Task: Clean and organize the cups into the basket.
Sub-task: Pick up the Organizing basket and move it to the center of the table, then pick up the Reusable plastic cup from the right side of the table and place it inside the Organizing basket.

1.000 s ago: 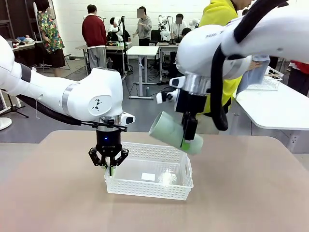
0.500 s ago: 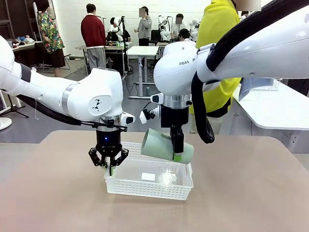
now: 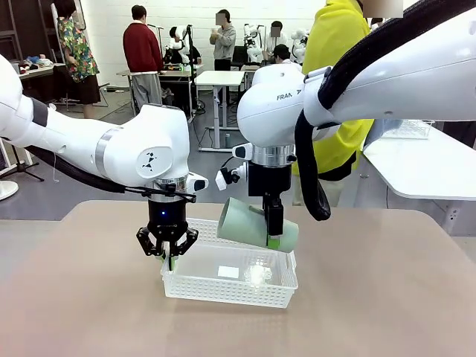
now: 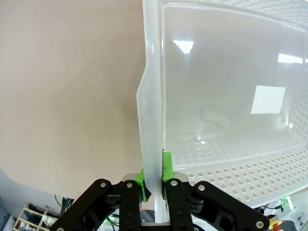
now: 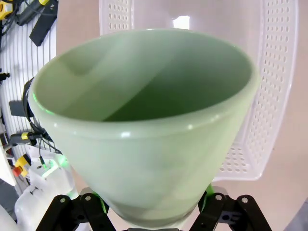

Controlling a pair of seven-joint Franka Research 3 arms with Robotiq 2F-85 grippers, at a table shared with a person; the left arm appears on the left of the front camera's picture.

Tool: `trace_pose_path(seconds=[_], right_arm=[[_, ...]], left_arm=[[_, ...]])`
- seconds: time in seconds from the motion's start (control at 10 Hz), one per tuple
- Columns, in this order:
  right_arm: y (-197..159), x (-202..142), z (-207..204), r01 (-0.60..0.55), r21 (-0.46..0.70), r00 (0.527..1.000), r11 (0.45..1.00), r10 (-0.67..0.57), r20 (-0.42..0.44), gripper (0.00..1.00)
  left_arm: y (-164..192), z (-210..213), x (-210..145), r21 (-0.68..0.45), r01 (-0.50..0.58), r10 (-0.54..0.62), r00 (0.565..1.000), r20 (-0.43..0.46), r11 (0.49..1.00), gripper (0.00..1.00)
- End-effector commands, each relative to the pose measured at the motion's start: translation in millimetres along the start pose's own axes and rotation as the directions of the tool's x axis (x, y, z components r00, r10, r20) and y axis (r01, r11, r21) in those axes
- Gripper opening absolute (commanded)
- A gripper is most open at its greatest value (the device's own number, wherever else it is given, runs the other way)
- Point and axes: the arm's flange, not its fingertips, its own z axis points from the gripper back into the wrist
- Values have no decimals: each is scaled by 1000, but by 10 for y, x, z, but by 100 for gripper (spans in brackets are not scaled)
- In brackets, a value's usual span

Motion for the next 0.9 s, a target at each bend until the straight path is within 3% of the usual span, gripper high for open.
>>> trace_pose_path(seconds=[0.0,0.4,0.8], right_arm=[[0,0,0,0,0,1000,1000,0,0,81],[-69,167,-334,-12,-19,1000,1000,13,18,81],[-127,121,-572,-27,1,997,1000,27,68,81]], left_arm=[[-3,6,1,3,2,-2,1000,5,1000,0],[-3,6,1,3,2,-2,1000,5,1000,0],[-3,6,1,3,2,-2,1000,5,1000,0]])
